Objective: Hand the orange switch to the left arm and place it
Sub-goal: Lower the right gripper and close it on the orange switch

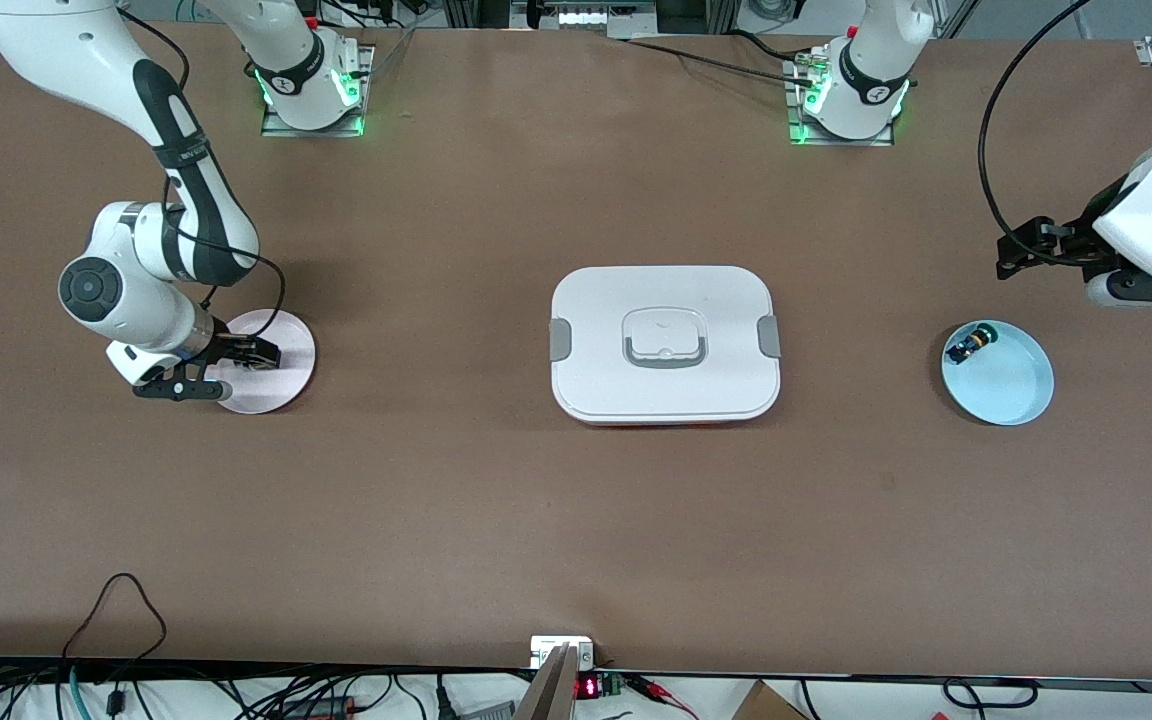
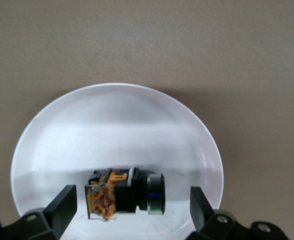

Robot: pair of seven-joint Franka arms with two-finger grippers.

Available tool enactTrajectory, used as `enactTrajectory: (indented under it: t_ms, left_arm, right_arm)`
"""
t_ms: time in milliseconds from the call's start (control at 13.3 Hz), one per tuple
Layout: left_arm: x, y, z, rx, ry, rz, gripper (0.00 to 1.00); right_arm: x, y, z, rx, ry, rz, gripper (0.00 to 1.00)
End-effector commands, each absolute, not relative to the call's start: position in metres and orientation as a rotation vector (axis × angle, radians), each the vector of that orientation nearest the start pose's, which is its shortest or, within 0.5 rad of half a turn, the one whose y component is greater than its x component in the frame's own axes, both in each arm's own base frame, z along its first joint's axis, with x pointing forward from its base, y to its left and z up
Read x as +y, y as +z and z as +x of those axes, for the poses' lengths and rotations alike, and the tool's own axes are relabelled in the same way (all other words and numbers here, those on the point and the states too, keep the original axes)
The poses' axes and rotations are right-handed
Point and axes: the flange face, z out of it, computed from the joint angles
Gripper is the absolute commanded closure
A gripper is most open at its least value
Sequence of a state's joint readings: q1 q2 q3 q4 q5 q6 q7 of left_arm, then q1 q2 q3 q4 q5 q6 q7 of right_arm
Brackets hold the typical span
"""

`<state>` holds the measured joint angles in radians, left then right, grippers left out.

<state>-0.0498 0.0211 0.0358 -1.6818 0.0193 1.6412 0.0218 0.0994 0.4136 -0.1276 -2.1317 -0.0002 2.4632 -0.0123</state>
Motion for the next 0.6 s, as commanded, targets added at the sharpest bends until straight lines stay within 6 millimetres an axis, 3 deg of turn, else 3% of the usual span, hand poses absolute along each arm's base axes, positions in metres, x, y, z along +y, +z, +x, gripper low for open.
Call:
enactTrajectory:
  t_ms: [0, 528]
  left_arm:
    - [-0.0047, 0.5703, 0.5610, 0.084, 0.093, -3.099, 0.00]
    - [-0.0047, 0.5703, 0.5610, 0.084, 0.093, -3.099, 0.00]
  right_arm:
    - [-0.0197, 0.1982, 0.5632, -0.031, 0.133, -3.191, 0.00]
    - [-0.0171, 0.1983, 0.5656, -0.083, 0.129, -3.185, 0.00]
